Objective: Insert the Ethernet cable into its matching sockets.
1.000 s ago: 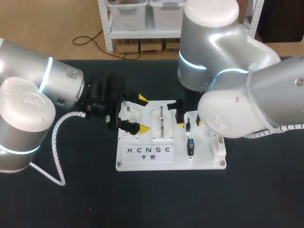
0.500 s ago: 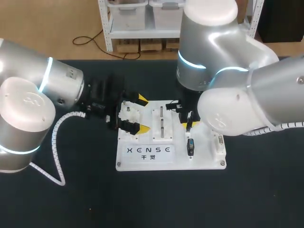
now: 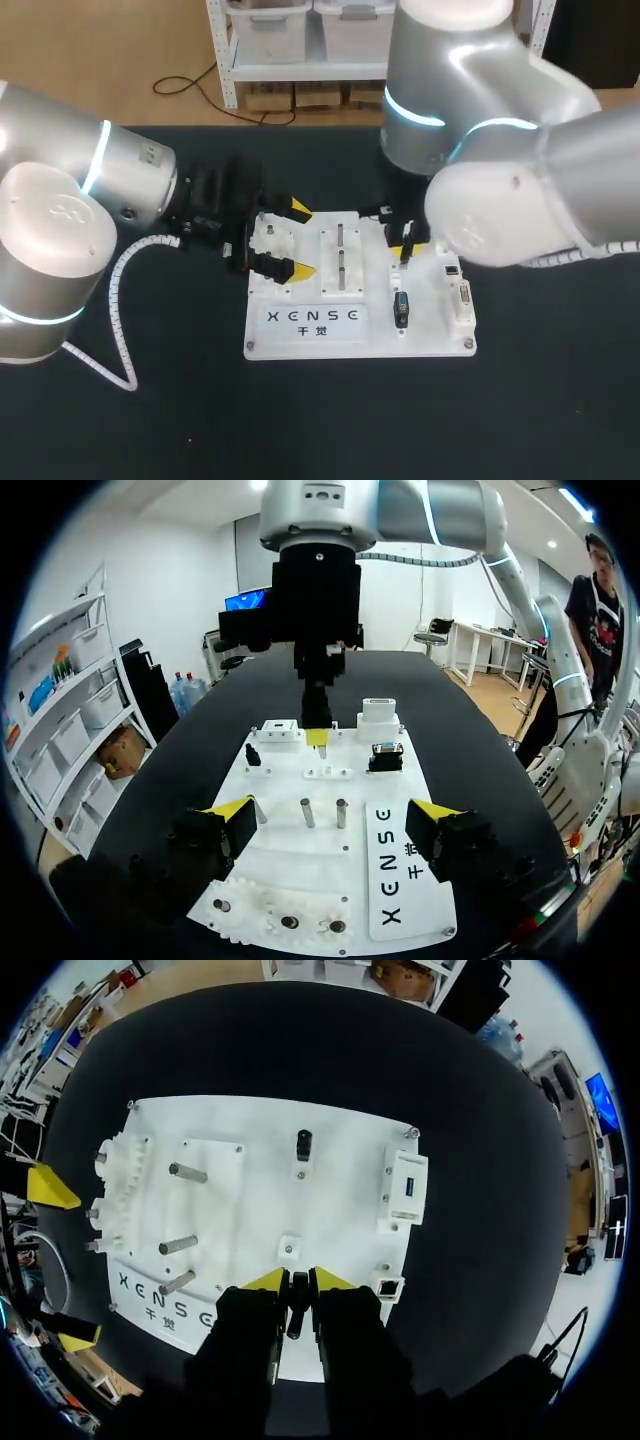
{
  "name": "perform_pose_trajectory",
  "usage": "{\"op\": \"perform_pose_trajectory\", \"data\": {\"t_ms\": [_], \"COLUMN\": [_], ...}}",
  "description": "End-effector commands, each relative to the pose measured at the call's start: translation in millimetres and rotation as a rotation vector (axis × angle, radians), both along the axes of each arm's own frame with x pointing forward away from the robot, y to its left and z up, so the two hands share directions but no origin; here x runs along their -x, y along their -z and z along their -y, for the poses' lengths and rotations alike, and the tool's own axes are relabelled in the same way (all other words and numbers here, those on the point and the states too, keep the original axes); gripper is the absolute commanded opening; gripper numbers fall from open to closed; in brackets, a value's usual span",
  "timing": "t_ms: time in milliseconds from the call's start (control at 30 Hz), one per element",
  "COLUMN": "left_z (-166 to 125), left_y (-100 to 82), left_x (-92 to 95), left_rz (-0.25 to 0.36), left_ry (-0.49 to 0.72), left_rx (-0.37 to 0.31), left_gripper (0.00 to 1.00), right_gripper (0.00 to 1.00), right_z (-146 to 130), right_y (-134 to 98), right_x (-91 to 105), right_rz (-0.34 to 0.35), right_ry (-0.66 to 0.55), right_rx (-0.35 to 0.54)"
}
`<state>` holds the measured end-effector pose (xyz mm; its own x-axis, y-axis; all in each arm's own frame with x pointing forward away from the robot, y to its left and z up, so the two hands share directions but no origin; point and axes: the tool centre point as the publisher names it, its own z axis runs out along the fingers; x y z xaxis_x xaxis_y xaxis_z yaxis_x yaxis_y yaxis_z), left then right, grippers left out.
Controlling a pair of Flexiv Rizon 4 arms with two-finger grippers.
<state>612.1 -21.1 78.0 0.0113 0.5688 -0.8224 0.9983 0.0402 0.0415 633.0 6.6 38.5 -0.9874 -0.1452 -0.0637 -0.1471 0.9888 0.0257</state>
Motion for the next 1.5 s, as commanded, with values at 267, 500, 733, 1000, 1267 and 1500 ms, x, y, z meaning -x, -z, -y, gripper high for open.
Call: {"op": "perform_pose_trajectory", "data": {"t_ms": [267, 500, 733, 1000, 1267, 1500], "left_z": [-0.6, -0.6, -0.6, -0.6, -0.6, -0.6], "left_y": [1.0, 1.0, 1.0, 1.0, 1.0, 1.0], "left_x": [0.8, 0.8, 0.8, 0.8, 0.8, 0.8], "left_rz": [0.003, 0.003, 0.003, 0.003, 0.003, 0.003], "left_ry": [-0.002, -0.002, -0.002, -0.002, -0.002, -0.002], "left_rx": [0.003, 0.003, 0.003, 0.003, 0.003, 0.003], "left_gripper": [1.0, 1.0, 1.0, 1.0, 1.0, 1.0], "right_gripper": [0.0, 0.0, 0.0, 0.0, 0.0, 0.0], "right_z": [38.9, 55.2, 58.8, 61.6, 67.8, 66.6], "right_y": [-15.4, -8.4, -3.2, 2.8, 8.1, 9.8], "right_x": [8.6, 9.3, 8.4, 5.7, 4.1, 4.7], "right_rz": [0.01, 0.002, 0.001, -0.005, -0.003, -0.007], "right_ry": [0.047, 0.076, 0.081, 0.08, 0.079, 0.077], "right_rx": [0.006, 0.021, 0.026, 0.033, 0.045, 0.039]}}
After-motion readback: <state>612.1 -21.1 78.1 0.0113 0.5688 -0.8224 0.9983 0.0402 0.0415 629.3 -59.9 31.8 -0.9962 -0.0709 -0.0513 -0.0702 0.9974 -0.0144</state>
